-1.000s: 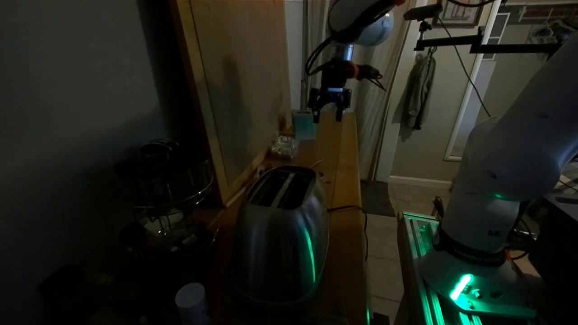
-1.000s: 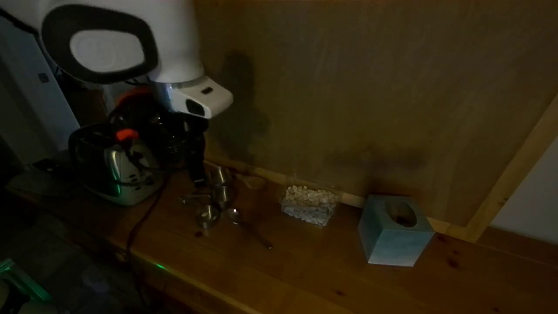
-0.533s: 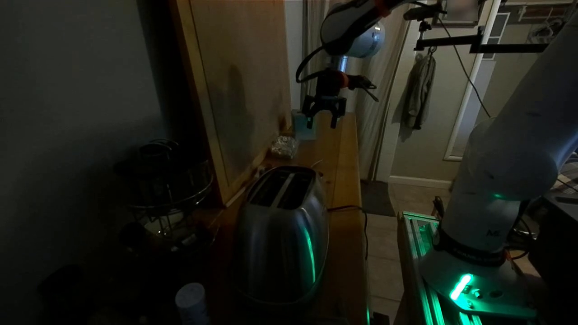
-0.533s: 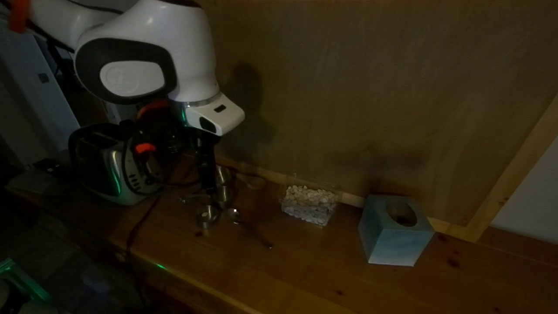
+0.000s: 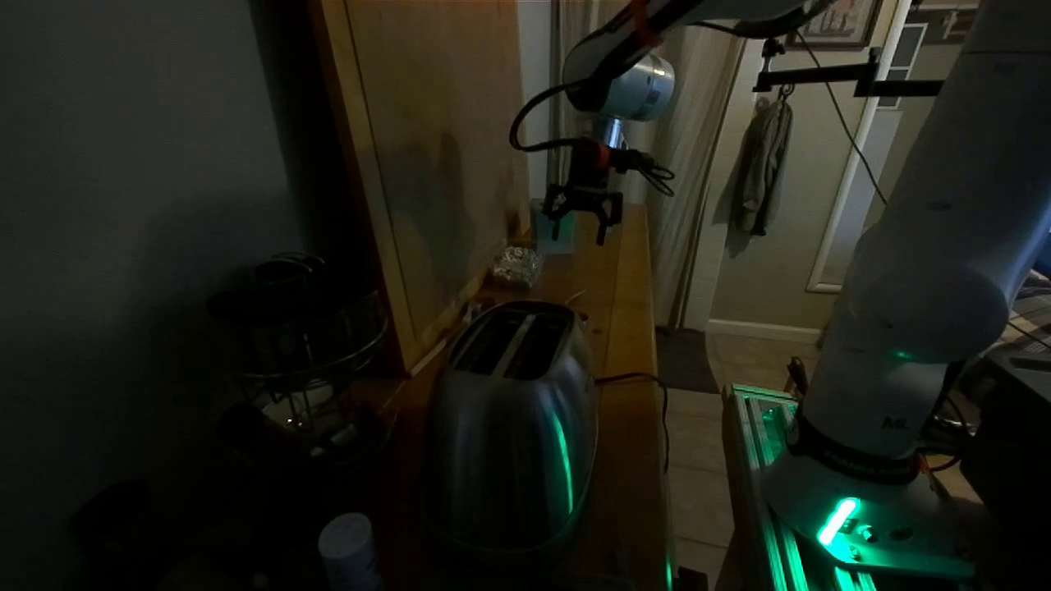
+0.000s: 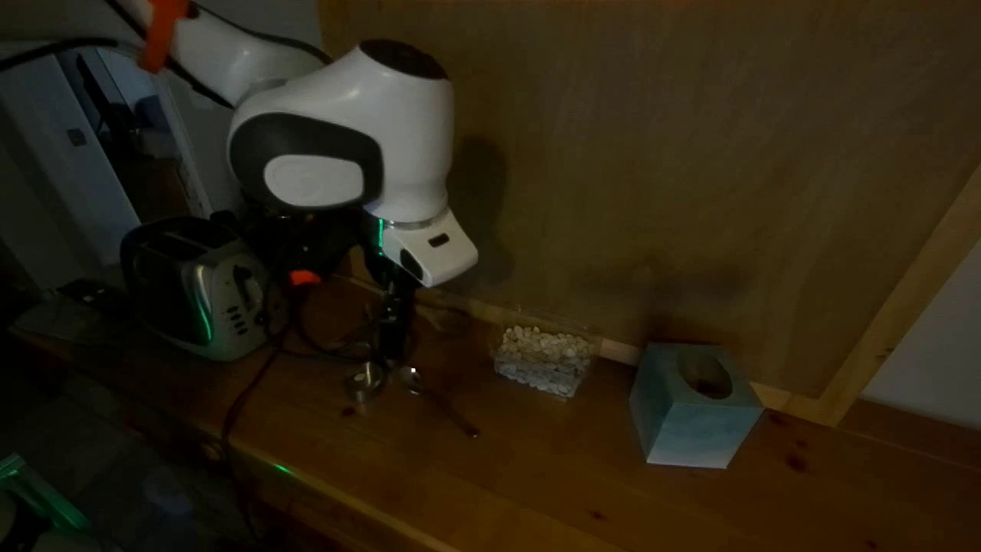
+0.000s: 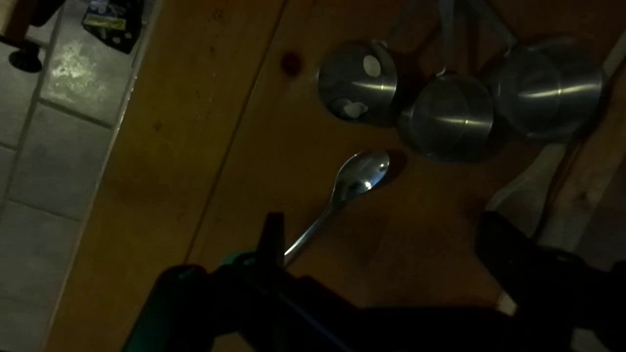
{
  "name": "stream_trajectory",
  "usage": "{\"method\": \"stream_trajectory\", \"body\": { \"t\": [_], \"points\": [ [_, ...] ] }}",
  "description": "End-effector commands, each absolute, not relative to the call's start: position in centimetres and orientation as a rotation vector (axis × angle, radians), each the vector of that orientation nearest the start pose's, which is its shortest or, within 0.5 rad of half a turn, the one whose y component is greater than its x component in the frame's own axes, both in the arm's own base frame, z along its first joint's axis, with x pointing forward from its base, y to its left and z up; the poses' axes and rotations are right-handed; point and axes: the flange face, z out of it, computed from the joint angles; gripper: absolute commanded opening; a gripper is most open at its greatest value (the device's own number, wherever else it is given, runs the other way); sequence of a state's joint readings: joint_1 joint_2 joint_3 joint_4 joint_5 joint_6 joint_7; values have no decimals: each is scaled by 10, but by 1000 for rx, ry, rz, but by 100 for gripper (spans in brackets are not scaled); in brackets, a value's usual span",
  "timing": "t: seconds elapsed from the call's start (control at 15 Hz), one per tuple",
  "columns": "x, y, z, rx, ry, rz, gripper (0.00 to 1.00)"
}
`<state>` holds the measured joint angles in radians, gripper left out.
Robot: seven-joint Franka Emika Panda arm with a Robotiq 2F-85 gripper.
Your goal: Use the silver spoon to place contents from the clear container on the right into the medium measuring cup.
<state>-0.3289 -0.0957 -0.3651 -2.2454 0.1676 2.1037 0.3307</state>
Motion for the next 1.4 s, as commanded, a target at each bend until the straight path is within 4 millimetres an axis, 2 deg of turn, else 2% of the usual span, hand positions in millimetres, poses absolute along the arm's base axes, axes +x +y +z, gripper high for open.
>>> {"method": "stream_trajectory", "body": {
  "t": [0.0,0.2,0.27,0.47,1.13,1.33],
  "points": [
    [420,-340,376,-2334,1789,-8,100],
    [433,-351,350,-2257,1955,-73,100],
    [421,-343,361,-2321,1860,-45,100],
    [427,-349,344,-2298,1927,-48,100],
    [430,-351,347,-2289,1938,-59,100],
    [429,-347,341,-2263,2033,-43,100]
  ]
}}
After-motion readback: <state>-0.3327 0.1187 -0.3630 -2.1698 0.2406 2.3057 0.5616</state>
